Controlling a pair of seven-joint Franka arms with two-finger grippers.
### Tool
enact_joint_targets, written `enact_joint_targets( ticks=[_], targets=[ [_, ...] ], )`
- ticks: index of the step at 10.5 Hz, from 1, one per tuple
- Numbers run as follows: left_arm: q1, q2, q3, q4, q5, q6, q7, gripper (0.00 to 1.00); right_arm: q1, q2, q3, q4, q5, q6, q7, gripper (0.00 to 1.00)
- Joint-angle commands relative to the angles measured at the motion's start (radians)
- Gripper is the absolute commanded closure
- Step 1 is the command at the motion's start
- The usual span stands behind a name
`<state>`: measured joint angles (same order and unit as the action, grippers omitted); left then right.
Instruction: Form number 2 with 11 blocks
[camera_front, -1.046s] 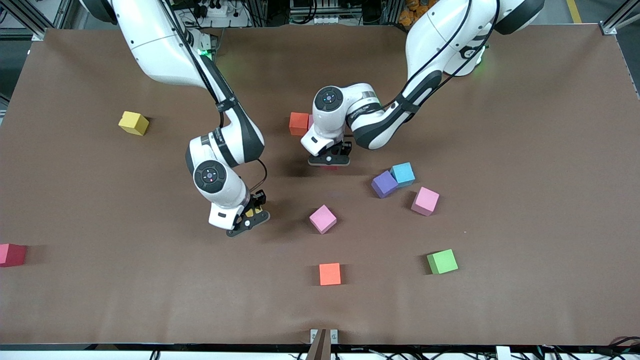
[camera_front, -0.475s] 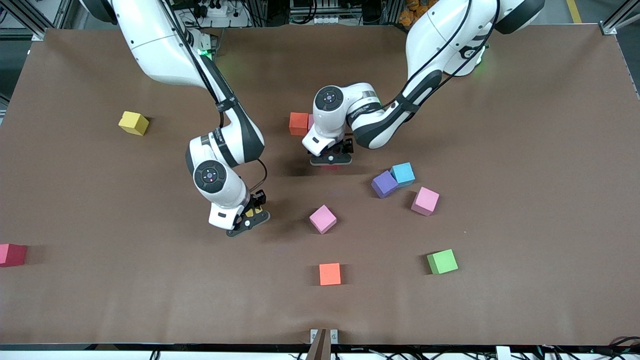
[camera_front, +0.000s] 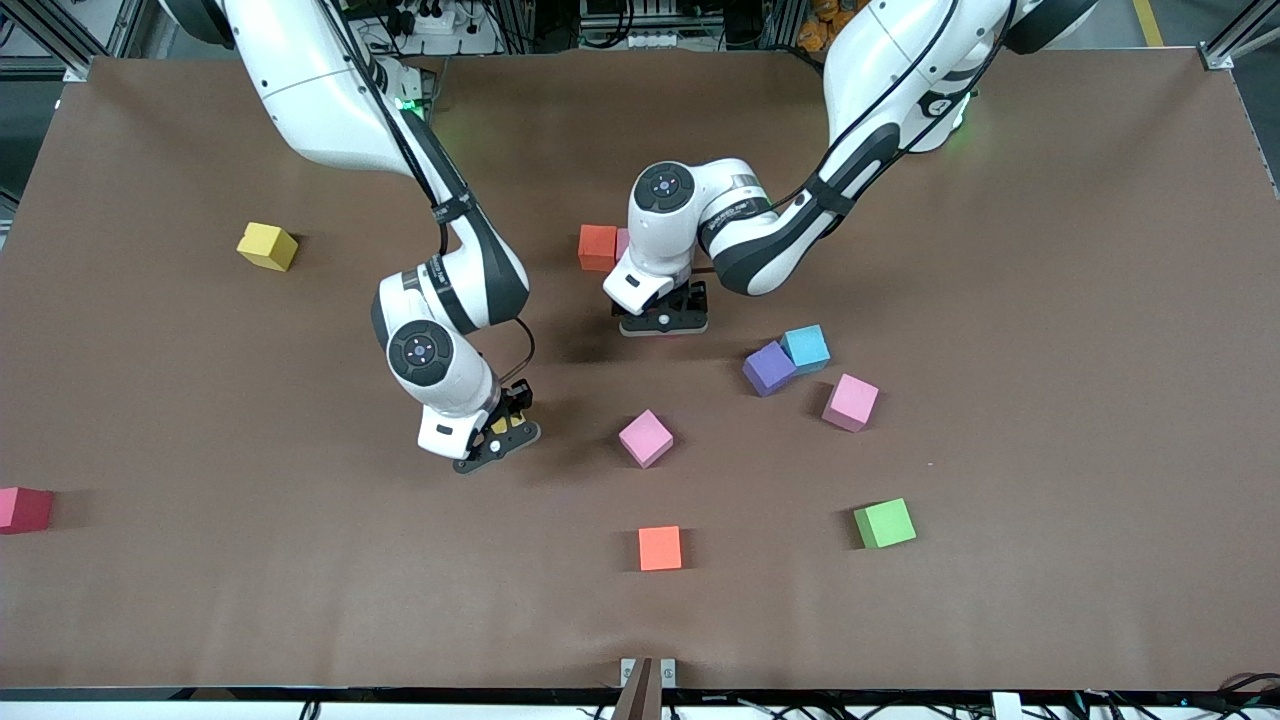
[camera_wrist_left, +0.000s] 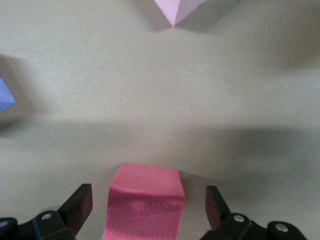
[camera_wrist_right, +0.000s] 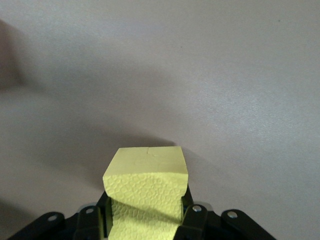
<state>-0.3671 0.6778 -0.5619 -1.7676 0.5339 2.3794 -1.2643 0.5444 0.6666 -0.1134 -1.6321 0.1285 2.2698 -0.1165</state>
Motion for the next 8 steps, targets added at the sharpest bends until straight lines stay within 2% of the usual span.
enact_joint_targets(
  ticks=[1,3,5,6,8],
  targets=[
    [0.010,-0.017,-0.006,0.043,-0.046,-0.017,-0.036,0.00,-0.001,-0.050,0.017,-0.009,0.006,-0.058,0.015,1.00],
    [0.060,-0.041,-0.003,0.072,-0.086,-0.055,-0.113,0.00,-0.001,-0.080,0.041,-0.017,0.006,-0.107,0.015,1.00],
    [0.143,-0.052,0.002,0.066,-0.080,-0.086,-0.312,0.00,-0.001,-0.097,0.064,-0.022,0.022,-0.136,0.024,1.00],
    [0.186,-0.052,0.002,0.065,-0.078,-0.089,-0.407,0.00,-0.001,-0.102,0.073,-0.035,0.070,-0.139,0.028,1.00],
    [0.215,-0.053,0.007,0.060,-0.066,-0.139,-0.634,0.00,0.023,-0.119,0.078,-0.069,0.099,-0.138,0.021,1.00]
  ],
)
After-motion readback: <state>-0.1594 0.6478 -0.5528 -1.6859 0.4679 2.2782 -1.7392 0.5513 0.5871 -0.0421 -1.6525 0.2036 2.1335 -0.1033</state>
